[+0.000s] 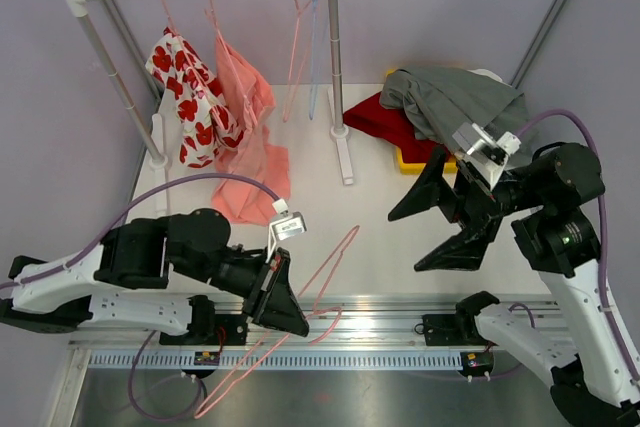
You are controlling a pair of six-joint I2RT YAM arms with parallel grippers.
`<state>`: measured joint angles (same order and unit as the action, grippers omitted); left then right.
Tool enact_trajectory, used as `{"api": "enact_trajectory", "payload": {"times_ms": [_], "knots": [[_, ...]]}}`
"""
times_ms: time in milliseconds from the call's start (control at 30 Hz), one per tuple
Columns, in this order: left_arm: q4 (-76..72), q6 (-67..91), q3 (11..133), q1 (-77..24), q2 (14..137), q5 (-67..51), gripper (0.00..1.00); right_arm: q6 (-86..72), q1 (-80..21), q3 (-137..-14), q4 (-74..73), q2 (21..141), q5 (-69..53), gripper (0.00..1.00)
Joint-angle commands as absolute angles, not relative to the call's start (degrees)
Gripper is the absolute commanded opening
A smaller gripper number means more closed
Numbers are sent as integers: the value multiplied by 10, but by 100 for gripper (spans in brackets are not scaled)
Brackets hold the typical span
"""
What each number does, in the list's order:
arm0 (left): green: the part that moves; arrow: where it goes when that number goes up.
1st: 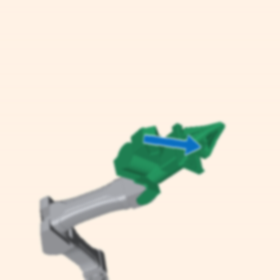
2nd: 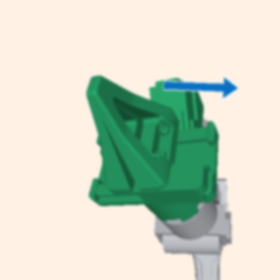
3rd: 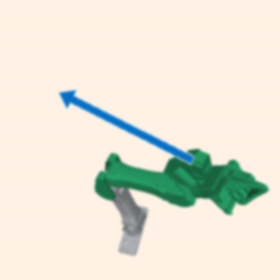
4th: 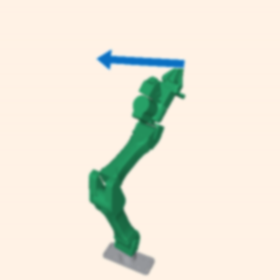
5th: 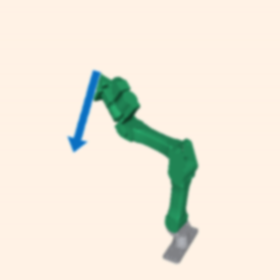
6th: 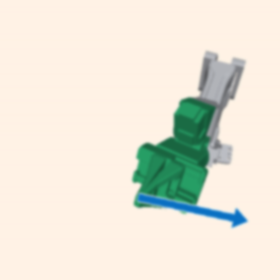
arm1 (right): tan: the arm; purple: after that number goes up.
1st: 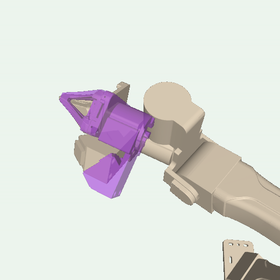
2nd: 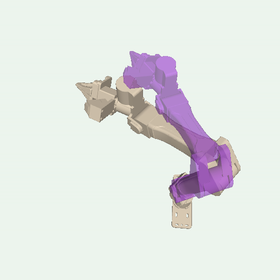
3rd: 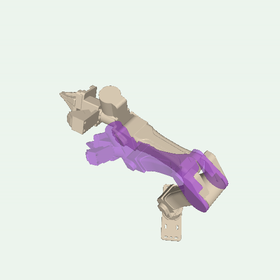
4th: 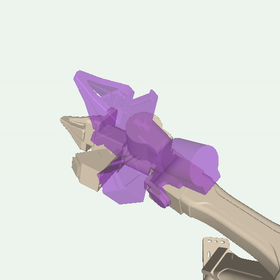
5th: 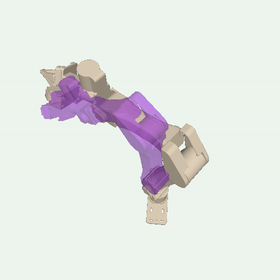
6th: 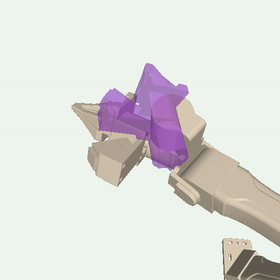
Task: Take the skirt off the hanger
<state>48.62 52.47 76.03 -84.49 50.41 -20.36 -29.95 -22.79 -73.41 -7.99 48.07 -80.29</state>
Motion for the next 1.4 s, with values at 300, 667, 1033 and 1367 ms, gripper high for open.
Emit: {"api": "enact_trajectory", "payload": {"times_ms": [300,667,1033,1367], "knots": [[75,601,817,-846,582,-233,0,-182,-388,-824,-123,593,-851,99],[40,593,796,-838,558,-189,0,-199,-404,-828,-91,620,-850,31],[122,584,761,-780,483,-106,0,-222,-410,-823,-63,600,-843,0],[625,501,980,-780,536,222,99,-50,-411,-926,-364,634,-521,0]]}}
